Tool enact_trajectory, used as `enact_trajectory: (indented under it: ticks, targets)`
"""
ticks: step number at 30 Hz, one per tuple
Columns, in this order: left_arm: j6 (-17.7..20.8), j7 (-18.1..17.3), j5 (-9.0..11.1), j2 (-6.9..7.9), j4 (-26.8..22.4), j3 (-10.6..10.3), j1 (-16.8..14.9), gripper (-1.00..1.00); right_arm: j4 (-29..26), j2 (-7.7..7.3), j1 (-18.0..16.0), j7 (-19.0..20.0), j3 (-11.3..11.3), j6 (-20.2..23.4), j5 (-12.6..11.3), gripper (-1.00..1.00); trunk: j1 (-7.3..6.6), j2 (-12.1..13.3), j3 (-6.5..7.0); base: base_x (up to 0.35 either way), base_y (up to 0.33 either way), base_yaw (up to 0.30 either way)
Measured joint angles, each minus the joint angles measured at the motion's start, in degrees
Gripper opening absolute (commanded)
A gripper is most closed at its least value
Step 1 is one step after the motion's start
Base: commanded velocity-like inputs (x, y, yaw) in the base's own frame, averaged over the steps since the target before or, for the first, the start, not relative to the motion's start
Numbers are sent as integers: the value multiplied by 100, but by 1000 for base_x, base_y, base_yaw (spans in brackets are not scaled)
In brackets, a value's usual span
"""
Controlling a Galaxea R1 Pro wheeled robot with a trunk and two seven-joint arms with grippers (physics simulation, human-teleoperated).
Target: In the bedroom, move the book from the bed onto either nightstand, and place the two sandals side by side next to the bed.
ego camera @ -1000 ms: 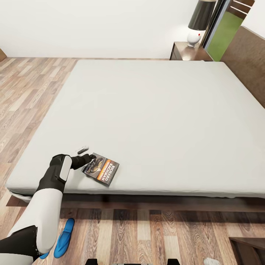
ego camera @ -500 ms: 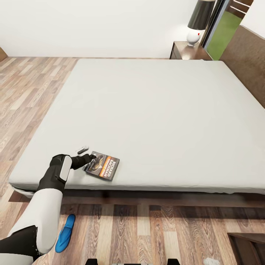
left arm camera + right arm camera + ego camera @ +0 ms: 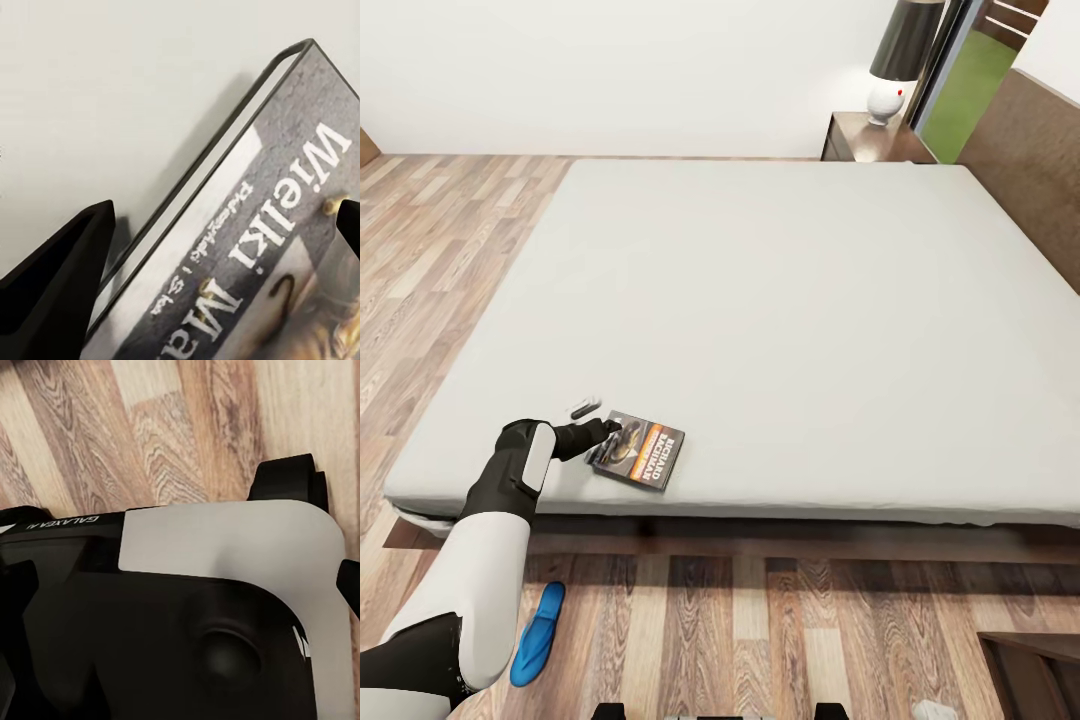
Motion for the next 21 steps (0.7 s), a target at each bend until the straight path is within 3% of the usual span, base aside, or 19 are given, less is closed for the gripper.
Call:
enact_trajectory:
  ticks: [8,21]
  targets:
    - [28,17,-53,1,-7,-1,0,100,0,0,0,-1,0,0,0,100,-3,0,0,140,0,0]
    - [22,13,-25,0,-3,-6,1,100,0,0,0,0,0,0,0,100,-2,0,0,45,0,0]
